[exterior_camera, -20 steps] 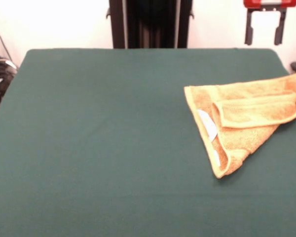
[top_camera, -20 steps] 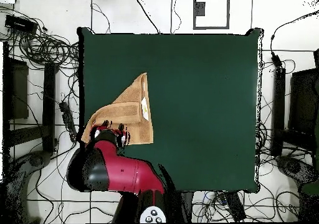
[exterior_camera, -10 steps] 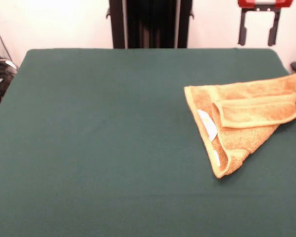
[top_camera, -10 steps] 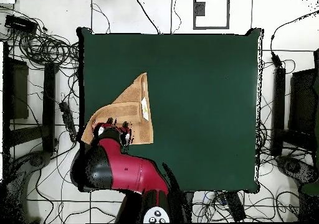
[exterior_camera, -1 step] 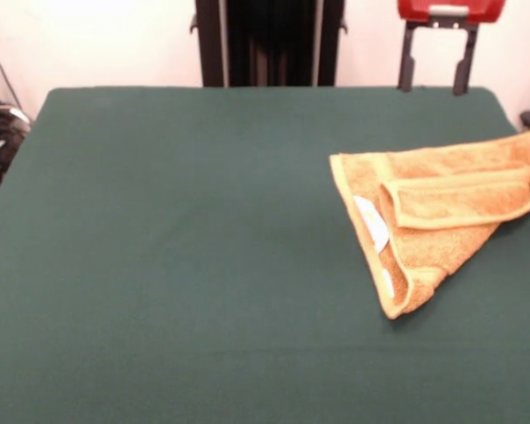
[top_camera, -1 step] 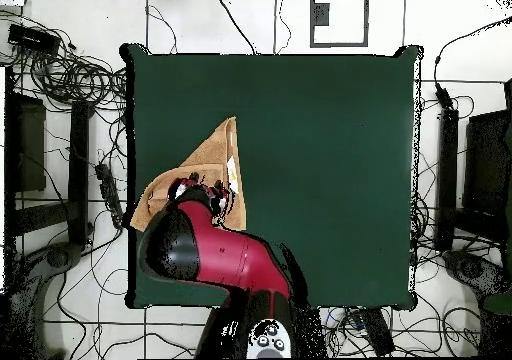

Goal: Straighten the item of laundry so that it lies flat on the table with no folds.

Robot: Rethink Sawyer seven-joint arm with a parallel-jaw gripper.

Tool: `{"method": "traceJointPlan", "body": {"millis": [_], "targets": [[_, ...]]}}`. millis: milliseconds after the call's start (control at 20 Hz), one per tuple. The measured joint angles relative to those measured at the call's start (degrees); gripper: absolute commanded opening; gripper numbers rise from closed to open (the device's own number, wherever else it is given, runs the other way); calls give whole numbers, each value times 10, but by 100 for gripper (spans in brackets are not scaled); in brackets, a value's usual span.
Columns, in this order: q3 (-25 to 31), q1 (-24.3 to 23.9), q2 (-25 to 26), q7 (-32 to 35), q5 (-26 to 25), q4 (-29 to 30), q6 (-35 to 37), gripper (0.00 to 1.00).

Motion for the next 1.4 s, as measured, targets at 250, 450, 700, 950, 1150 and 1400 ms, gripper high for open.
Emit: {"method": "traceJointPlan", "body": {"millis": [250,450,700,950,1150,1400], "targets": [[-1,-12,25,0,0,-38,27,100],[0,-18,44,0,0,-66,42,100],[0,-23,67,0,-1,-98,50,100],[0,-26,84,0,-2,-117,50,100],[0,-26,93,0,-8,-123,50,100],[-2,-22,107,0,-10,-127,50,100]]}}
